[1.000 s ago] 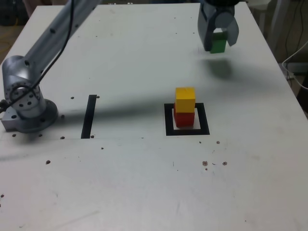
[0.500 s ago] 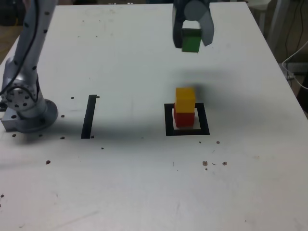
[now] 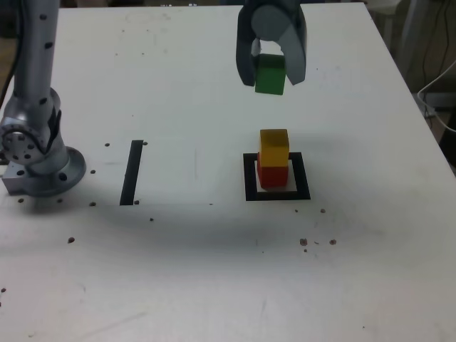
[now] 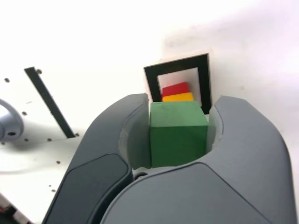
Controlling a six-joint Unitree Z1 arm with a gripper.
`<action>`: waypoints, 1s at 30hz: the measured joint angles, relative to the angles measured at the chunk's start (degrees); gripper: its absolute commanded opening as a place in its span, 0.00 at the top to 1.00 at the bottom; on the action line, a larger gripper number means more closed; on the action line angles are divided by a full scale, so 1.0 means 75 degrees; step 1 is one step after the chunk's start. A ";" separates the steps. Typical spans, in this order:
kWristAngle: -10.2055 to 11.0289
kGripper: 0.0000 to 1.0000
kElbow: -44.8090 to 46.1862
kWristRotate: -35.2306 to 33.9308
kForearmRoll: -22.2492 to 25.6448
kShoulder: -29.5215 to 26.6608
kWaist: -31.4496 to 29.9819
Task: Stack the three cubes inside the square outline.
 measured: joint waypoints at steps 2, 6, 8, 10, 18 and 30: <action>0.0049 0.92 0.0225 -0.0206 -0.0051 -0.0013 -0.0133; 0.0113 0.92 0.0877 -0.0737 -0.0502 -0.0225 -0.0448; 0.0048 0.92 0.1084 -0.0868 -0.0731 -0.0295 -0.0504; -0.0027 0.92 0.1218 -0.0980 -0.0891 -0.0303 -0.0530; -0.0085 0.92 0.1257 -0.1324 -0.1070 -0.0303 -0.0566; -0.0439 0.89 0.1523 -0.1430 -0.1340 -0.0214 -0.0594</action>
